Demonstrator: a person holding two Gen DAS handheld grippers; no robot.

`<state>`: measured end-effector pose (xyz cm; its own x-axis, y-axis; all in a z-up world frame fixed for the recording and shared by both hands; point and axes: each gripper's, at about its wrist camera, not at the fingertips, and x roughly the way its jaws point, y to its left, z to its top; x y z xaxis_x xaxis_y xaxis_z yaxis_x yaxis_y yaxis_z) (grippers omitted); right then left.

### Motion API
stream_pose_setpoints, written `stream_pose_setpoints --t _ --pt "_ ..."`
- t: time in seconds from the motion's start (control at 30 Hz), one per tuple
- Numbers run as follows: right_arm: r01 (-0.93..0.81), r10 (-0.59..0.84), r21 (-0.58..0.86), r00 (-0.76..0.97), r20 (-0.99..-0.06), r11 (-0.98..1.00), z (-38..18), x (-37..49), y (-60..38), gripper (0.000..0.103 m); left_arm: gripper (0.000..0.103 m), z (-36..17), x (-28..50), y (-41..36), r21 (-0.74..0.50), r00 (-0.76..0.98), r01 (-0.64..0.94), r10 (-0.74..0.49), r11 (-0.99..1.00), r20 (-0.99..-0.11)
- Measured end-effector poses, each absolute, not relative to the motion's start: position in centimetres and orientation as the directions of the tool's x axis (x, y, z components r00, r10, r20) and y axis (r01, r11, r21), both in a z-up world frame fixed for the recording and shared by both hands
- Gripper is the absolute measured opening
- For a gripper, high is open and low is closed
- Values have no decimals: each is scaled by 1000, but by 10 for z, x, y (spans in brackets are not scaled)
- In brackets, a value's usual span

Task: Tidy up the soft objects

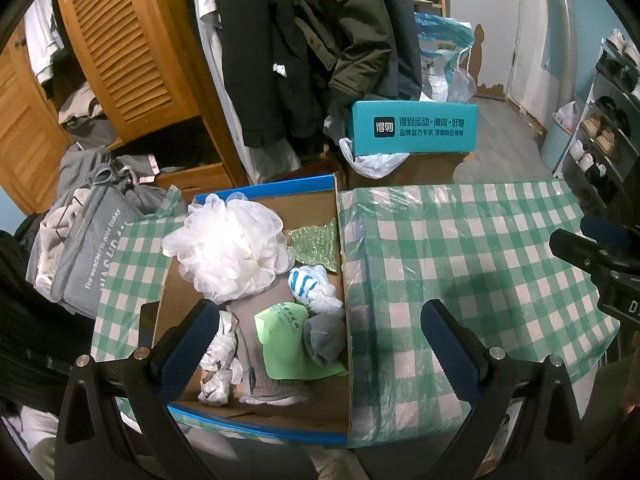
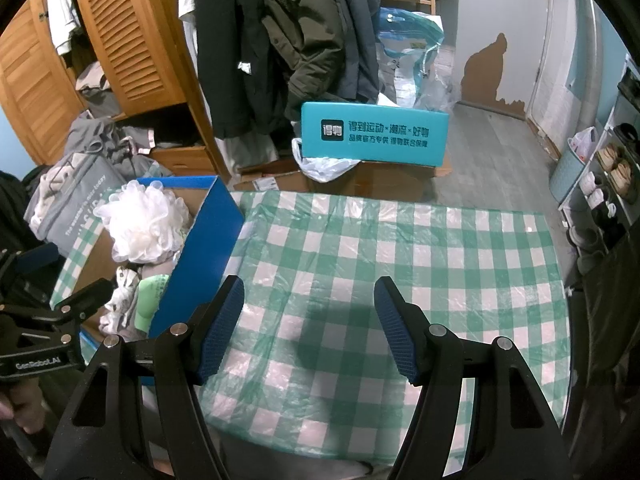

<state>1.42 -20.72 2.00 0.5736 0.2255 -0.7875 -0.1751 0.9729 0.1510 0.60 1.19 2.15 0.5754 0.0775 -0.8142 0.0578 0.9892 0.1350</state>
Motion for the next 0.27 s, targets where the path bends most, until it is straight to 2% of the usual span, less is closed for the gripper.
stream_pose_setpoints --t 0.27 --pt "-174 224 150 573 -788 973 20 14 -207 67 102 22 6 11 136 576 58 79 989 -814"
